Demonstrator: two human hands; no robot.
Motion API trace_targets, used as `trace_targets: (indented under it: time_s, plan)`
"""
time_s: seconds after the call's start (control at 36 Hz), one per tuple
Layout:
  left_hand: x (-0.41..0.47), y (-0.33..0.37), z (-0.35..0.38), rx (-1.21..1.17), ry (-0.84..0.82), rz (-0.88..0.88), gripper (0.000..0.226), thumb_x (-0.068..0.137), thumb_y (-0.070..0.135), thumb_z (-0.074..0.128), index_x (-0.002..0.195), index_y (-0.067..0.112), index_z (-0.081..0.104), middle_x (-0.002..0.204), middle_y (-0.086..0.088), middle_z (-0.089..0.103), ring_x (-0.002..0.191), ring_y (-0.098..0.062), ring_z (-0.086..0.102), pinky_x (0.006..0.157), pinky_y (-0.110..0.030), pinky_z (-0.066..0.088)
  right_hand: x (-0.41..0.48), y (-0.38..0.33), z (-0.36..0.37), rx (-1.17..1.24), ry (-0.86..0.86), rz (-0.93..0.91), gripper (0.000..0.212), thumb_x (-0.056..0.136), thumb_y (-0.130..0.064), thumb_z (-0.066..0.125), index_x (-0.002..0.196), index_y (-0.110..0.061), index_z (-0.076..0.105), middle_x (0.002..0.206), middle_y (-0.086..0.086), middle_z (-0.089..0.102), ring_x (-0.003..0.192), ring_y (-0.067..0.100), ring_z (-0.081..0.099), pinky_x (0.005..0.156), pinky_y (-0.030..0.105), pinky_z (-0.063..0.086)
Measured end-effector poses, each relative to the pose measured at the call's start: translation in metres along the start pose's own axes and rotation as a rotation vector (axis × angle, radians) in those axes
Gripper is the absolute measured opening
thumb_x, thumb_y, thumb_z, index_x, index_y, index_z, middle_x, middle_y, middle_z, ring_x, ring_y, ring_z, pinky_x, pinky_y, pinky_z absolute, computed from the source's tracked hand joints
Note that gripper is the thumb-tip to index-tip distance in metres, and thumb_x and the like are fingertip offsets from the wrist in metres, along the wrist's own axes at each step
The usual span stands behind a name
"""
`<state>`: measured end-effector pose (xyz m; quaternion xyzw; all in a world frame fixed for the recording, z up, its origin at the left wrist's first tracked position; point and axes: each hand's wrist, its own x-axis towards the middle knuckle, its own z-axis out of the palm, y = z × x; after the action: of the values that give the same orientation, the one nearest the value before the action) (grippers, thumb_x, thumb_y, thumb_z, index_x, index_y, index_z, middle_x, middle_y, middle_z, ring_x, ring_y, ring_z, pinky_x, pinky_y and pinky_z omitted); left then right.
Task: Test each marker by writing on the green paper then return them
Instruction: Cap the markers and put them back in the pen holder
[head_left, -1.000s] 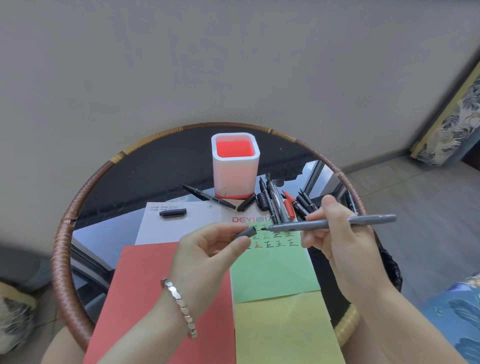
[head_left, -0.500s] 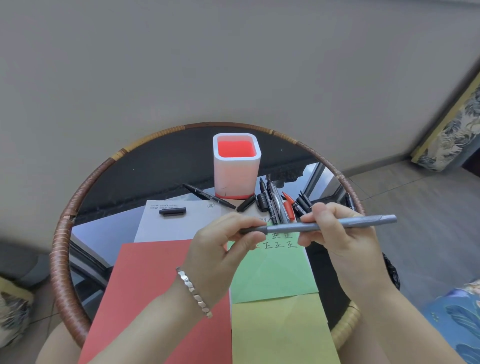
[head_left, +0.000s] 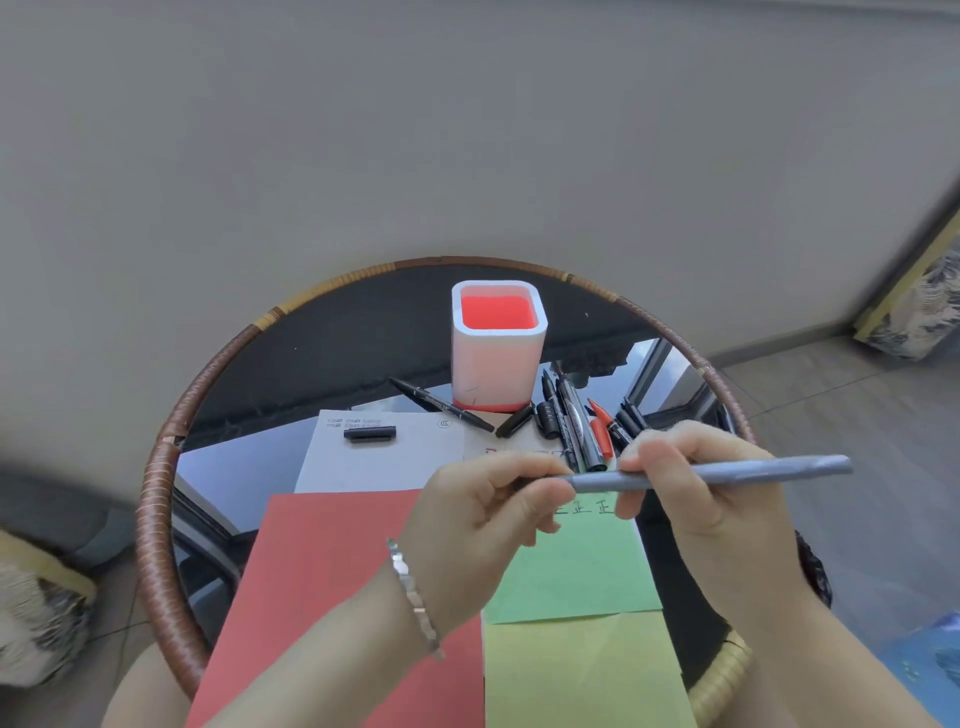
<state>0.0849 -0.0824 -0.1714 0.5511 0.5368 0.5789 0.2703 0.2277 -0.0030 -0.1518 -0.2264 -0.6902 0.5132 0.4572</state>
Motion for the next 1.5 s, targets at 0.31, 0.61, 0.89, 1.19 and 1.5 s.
trace_targets:
  time_s: [0.31, 0.61, 0.89, 1.19, 1.5]
  plan:
    - [0.077, -0.023, -0.027, 0.695, 0.396, 0.077, 0.032, 0.084, 0.018, 0.057, 0.114, 0.009, 0.061, 0.123, -0.009, 0.054, 0.114, -0.022, 0.048, 0.095, -0.031, 0.036, 0.041, -0.009, 0.0, -0.141, 0.172, 0.179, 0.022, 0.093, -0.028, 0.049, 0.076, -0.018, 0.061, 0.057, -0.006, 0.062, 0.054, 0.002, 0.055, 0.057, 0.013, 0.047]
    - [0.091, -0.036, -0.029, 0.671, 0.361, -0.033, 0.018, 0.09, 0.016, 0.055, 0.104, 0.009, 0.066, 0.134, 0.0, 0.049, 0.119, -0.014, 0.045, 0.074, -0.007, 0.024, 0.123, 0.014, 0.034, -0.57, 0.066, 0.092, 0.017, 0.086, -0.024, 0.059, 0.079, -0.009, 0.057, 0.056, -0.009, 0.056, 0.049, 0.005, 0.047, 0.051, 0.023, 0.043]
    - [0.088, -0.044, -0.026, 0.667, 0.386, -0.016, 0.02, 0.089, 0.015, 0.057, 0.106, 0.01, 0.067, 0.137, -0.007, 0.048, 0.125, -0.018, 0.045, 0.088, -0.02, 0.035, 0.086, 0.024, -0.011, -0.743, 0.022, 0.157, 0.02, 0.084, -0.022, 0.063, 0.103, -0.023, 0.057, 0.072, -0.01, 0.061, 0.068, -0.001, 0.053, 0.058, 0.01, 0.038]
    - [0.069, -0.033, 0.032, 0.792, 0.314, 0.224, 0.046, 0.075, -0.009, 0.061, 0.118, 0.005, 0.055, 0.136, -0.019, 0.044, 0.128, -0.03, 0.034, 0.102, -0.049, 0.033, 0.029, 0.066, -0.107, -1.198, 0.059, 0.553, 0.036, 0.088, -0.032, 0.053, 0.12, -0.017, 0.047, 0.108, 0.004, 0.053, 0.079, 0.019, 0.055, 0.065, 0.031, 0.047]
    - [0.087, -0.028, 0.112, 0.919, -0.302, 0.021, 0.039, 0.091, 0.034, 0.049, 0.128, 0.022, 0.046, 0.131, 0.007, 0.048, 0.13, -0.012, 0.032, 0.105, -0.029, 0.022, 0.024, 0.067, -0.117, -0.925, 0.15, 0.572, 0.032, 0.082, -0.014, 0.054, 0.114, -0.016, 0.05, 0.092, 0.003, 0.059, 0.081, 0.02, 0.054, 0.064, 0.029, 0.04]
